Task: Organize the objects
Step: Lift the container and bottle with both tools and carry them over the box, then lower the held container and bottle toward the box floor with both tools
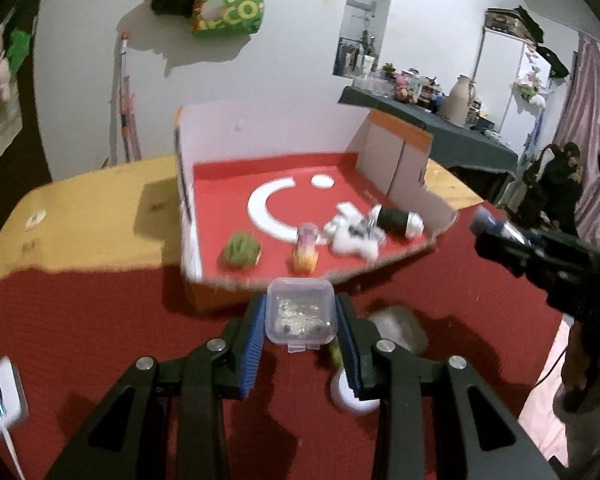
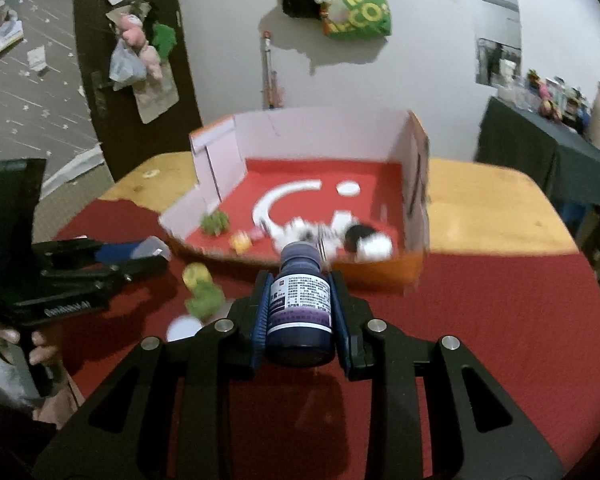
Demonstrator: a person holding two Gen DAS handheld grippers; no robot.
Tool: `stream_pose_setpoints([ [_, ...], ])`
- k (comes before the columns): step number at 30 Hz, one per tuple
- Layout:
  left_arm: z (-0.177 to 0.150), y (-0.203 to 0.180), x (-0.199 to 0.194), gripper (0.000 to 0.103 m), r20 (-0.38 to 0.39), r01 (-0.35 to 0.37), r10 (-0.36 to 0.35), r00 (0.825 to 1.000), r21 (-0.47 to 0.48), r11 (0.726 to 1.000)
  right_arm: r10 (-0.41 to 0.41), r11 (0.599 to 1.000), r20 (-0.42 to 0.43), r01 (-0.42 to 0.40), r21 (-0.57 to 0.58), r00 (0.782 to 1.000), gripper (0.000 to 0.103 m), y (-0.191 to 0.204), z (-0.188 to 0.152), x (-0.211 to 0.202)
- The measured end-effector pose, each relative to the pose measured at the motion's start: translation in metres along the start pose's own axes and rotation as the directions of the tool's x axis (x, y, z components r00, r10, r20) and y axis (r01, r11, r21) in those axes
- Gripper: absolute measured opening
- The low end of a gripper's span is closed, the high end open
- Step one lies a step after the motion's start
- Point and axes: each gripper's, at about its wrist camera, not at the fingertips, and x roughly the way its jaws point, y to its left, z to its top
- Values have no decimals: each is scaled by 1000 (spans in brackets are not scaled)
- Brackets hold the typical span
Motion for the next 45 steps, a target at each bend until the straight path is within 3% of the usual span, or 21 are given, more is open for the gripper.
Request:
stream_pose_setpoints([
  [6,46,-6,19,36,-5,-18,18,1000,69,997,2,998,-30,-4,-70,1000,27,0,50,34],
  [13,76,-1,57,36,-72,-71,79,994,111,991,2,996,-156,-15,-85,988,27,-9,82,101],
  [20,87,14,105,36,-186,-75,95,978,109,991,2,997,-305,-24,-67,952,27,-25,85,156],
  [25,87,23,128,36,-261,-43,63,963,82,996,1,997,-380,-32,-75,925,27,-28,82,179],
  [36,82,33,149,36,-321,-46,65,945,67,997,-35,994,-444,-12,-104,896,26,-39,79,199],
  [45,83,33,148,36,-323,-44,65,944,74,996,-45,992,-479,-17,-124,876,27,-46,74,204],
])
